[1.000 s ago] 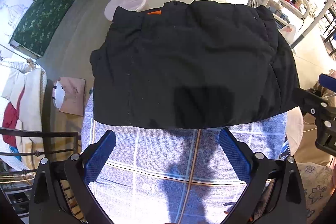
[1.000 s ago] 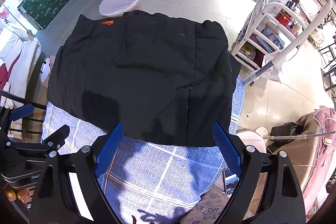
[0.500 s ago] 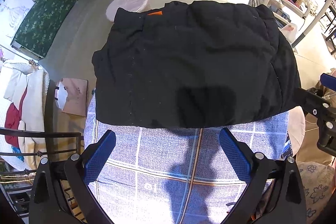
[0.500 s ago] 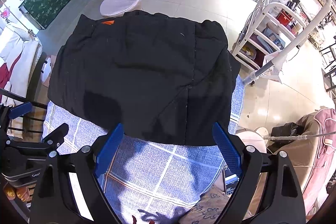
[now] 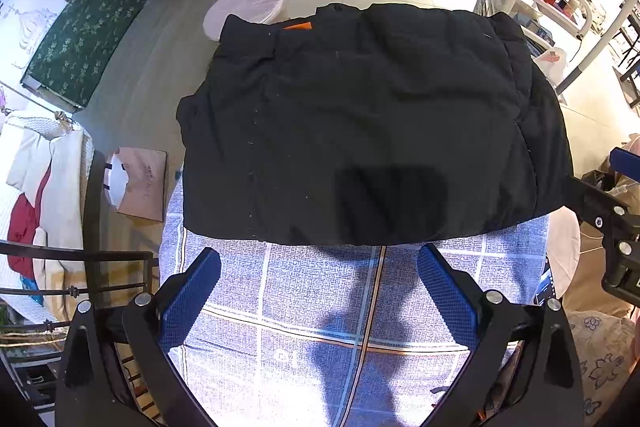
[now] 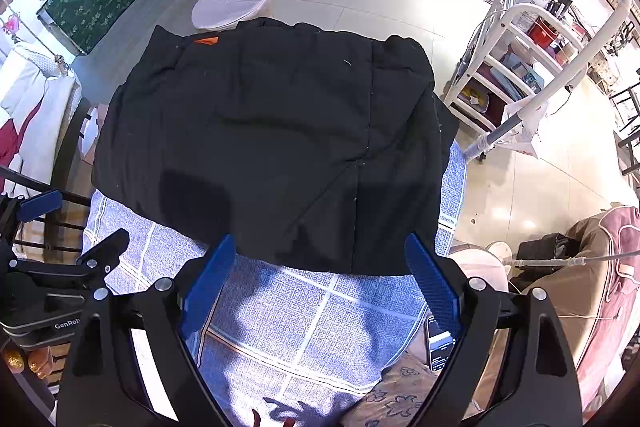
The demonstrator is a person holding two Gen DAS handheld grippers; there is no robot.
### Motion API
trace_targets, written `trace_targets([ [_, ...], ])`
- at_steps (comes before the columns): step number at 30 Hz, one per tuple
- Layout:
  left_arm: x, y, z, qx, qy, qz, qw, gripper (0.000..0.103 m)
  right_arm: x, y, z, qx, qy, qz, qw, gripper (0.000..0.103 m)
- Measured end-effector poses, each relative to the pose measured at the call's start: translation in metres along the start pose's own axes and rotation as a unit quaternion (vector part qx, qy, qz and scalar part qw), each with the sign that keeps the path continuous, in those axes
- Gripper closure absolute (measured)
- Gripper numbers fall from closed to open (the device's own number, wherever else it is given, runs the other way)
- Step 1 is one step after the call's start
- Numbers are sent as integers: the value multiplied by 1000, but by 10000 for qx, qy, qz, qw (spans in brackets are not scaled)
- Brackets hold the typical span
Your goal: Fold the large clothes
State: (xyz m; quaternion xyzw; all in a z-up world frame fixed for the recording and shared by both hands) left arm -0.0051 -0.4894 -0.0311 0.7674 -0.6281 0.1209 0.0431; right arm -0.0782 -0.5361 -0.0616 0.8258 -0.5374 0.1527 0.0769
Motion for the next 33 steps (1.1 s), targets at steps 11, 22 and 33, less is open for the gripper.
trace_targets([
  [11, -2, -7, 2, -41, -117, -218, 9997, 6, -2, 0, 2, -17, -18, -20, 10000, 17],
  [22, 0, -10, 1, -18, -53, -268, 9996, 6, -3, 0, 4, -6, -27, -24, 10000, 17],
  [33, -2, -7, 3, 97, -70, -112, 9999, 6, -3, 0, 4, -15, -23, -27, 10000, 17],
])
Point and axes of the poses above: each gripper's, at about its wrist camera, not at the fingertips, and z roughly the way its jaws point, y to its right, x to its top, the point moved 5 cm from there along z, roughly the way its jaws point, and after that the axes turned 8 degrees about -z, right-handed, at the moved point
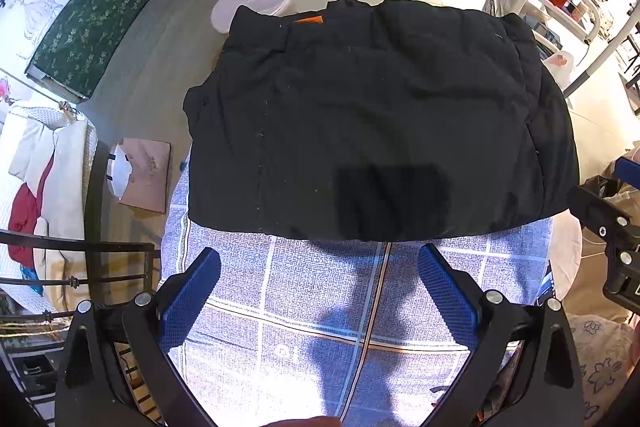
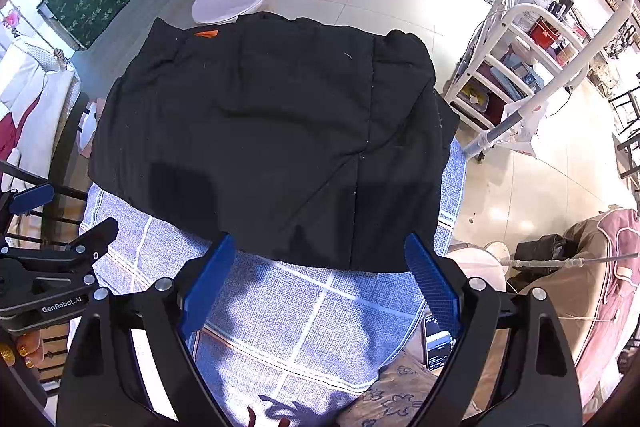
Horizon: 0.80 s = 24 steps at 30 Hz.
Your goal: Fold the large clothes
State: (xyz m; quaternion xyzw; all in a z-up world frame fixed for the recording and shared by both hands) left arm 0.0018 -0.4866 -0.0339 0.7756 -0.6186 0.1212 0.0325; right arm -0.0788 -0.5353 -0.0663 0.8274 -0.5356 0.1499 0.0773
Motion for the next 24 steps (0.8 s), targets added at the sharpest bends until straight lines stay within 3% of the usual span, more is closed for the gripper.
trace_targets([
  [24, -1, 6, -3, -9, 90, 80, 9999, 6, 4, -3, 6, 5, -11, -105, 9999, 17],
])
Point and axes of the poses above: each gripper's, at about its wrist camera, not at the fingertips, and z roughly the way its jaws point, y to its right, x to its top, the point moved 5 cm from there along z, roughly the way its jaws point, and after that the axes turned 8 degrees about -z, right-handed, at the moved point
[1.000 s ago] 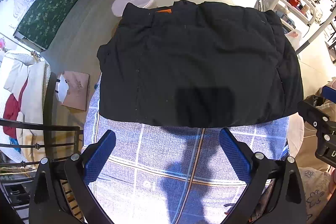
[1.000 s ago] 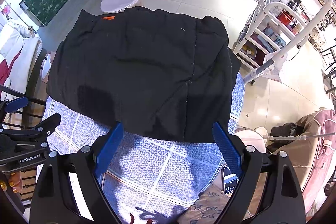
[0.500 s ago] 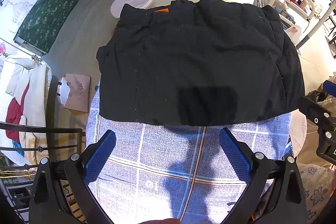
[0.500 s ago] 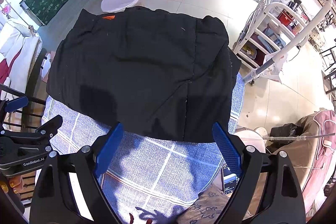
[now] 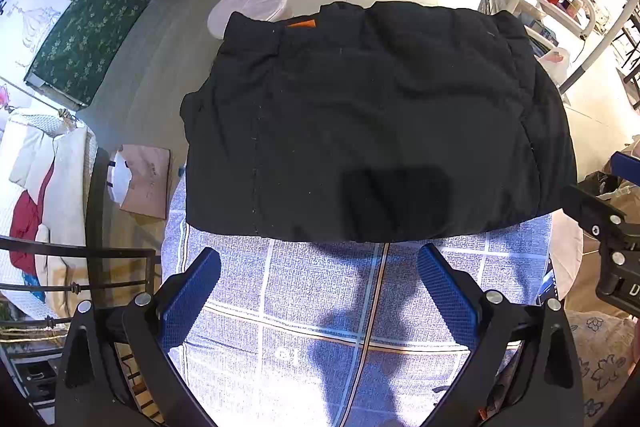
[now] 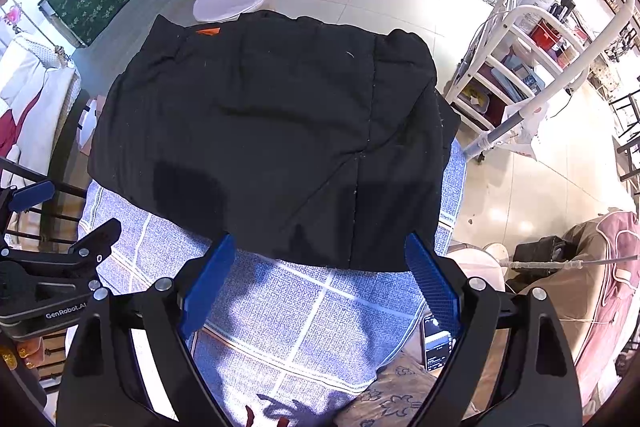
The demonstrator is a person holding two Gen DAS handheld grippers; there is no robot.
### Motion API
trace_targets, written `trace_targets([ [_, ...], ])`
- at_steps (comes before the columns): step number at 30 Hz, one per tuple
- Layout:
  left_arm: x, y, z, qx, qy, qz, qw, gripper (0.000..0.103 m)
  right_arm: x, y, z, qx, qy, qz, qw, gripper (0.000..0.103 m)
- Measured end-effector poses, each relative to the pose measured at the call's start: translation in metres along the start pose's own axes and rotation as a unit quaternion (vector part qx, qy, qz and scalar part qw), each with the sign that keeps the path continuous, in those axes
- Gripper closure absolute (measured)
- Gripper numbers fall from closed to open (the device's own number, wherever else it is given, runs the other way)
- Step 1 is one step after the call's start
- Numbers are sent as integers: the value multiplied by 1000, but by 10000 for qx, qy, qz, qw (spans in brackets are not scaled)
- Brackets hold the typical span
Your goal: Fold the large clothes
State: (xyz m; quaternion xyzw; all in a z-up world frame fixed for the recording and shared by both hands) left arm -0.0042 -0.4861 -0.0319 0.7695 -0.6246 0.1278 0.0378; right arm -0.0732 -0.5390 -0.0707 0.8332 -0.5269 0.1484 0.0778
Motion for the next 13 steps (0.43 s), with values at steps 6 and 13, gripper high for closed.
trace_targets([
  [6, 0, 0, 2, 121, -48, 37, 9999, 6, 2, -2, 1, 11, 0, -48, 10000, 17],
  [13, 0, -1, 4, 110, -107, 2, 9999, 6, 3, -2, 1, 8, -4, -49, 10000, 17],
])
Point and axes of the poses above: each gripper's, at about its wrist camera, not at the fingertips, and z roughly the way its jaws point, y to its right, x to its top, the point moved 5 cm from there along z, roughly the way its jaws point, and after that the axes turned 8 degrees about -z, right-handed, at the moved point
